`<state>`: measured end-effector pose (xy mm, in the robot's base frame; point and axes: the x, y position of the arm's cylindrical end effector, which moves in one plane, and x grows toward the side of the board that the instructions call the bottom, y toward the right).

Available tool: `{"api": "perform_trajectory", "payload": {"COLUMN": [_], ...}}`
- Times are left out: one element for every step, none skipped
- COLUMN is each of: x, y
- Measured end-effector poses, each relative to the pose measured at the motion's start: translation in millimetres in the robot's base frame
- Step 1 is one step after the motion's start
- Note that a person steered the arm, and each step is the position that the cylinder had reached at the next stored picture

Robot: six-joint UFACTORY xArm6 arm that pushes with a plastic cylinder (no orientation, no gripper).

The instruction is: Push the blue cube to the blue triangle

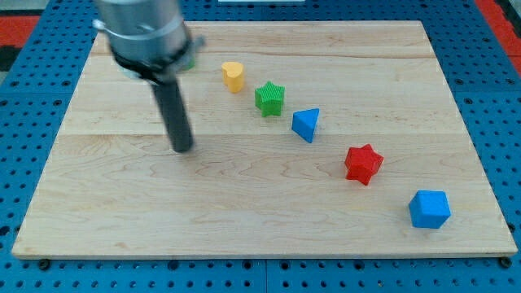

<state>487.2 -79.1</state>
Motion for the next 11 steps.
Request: {"api": "perform_trajectory", "payload": {"x": [60, 107, 129, 129, 129, 119, 131, 81, 58, 58, 47], "y": [84, 171, 277, 348, 240, 225, 278, 308, 261, 210, 172]}}
